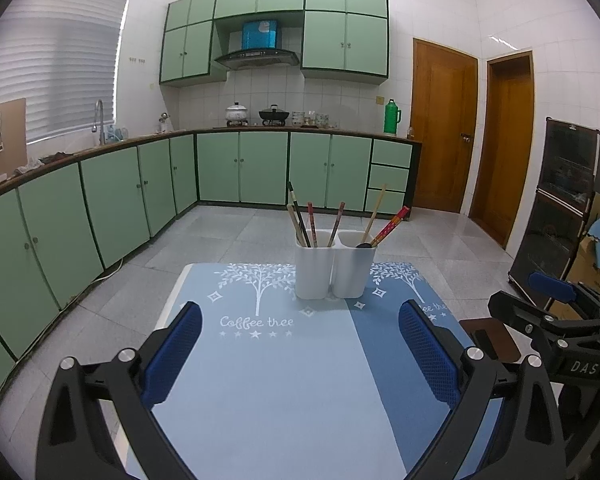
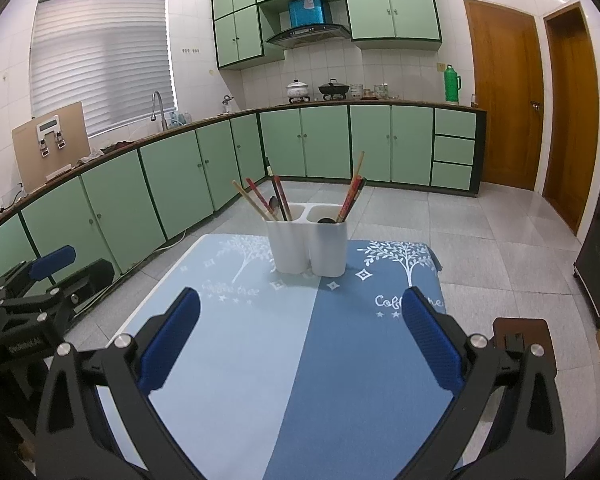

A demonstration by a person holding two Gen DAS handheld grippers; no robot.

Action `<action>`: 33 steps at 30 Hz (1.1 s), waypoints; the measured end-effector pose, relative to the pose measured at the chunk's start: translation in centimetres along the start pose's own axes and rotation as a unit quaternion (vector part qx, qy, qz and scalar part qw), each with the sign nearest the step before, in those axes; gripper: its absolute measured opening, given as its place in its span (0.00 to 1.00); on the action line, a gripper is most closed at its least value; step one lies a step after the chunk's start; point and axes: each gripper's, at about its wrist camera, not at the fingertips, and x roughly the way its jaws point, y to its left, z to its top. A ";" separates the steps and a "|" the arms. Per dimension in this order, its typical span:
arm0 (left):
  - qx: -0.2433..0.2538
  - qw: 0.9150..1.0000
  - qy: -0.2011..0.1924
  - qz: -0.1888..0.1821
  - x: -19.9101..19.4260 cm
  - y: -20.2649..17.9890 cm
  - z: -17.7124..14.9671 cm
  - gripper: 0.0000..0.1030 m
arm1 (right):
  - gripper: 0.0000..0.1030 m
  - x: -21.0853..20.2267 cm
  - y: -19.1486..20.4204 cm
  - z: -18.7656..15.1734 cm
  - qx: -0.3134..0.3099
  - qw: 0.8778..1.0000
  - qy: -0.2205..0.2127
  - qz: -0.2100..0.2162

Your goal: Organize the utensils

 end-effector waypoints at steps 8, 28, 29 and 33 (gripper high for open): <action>0.000 1.000 0.003 0.002 0.2 0.0 -0.2 0.94 | 0.95 0.0 0.0 0.0 0.000 1.000 0.000 0.000; -0.001 1.000 0.009 0.006 0.7 0.0 -0.1 0.94 | 0.95 0.7 -0.2 -0.2 0.002 1.000 0.006 -0.003; -0.001 1.000 0.009 0.007 0.7 0.0 -0.1 0.94 | 0.95 0.7 -0.2 -0.2 0.002 1.000 0.006 -0.003; 0.000 1.000 0.009 0.008 0.8 0.1 -0.1 0.94 | 0.95 1.0 -0.2 -0.2 0.001 1.000 0.007 -0.003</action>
